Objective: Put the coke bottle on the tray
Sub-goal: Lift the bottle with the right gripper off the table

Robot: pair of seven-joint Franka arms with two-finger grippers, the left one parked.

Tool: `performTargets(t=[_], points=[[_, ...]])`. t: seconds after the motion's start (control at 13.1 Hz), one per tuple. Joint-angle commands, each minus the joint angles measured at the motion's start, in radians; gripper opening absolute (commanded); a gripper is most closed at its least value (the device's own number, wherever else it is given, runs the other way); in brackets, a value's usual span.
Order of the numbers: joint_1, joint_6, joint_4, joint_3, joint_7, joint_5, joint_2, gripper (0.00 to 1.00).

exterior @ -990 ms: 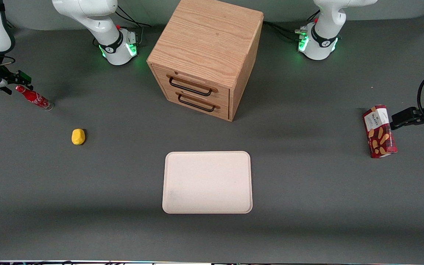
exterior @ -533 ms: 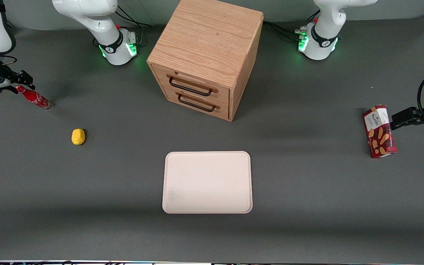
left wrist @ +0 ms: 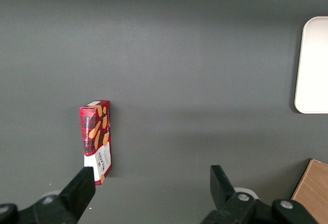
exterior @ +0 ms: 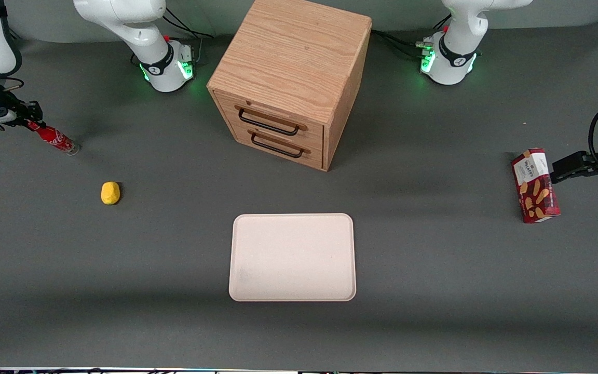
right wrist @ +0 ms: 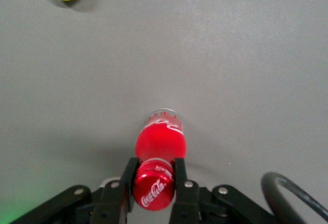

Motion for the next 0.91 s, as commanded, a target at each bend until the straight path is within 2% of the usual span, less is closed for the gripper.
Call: performTargets(t=[0.0,0.15,0.3,0.46,0.84], points=[[0.002,-0.018,0.032,0.002,-0.043,0.024,0.003,0.0],[0.003,-0.125,0.108,0.039,-0.039,0.024,0.002,0.0],[0.002,-0.293,0.241,0.114,-0.023,0.042,0.002,0.0],[0.002,-0.509,0.433,0.201,-0.017,0.117,0.034,0.0],[0.003,-0.884,0.881,0.324,0.036,0.128,0.146,0.0]])
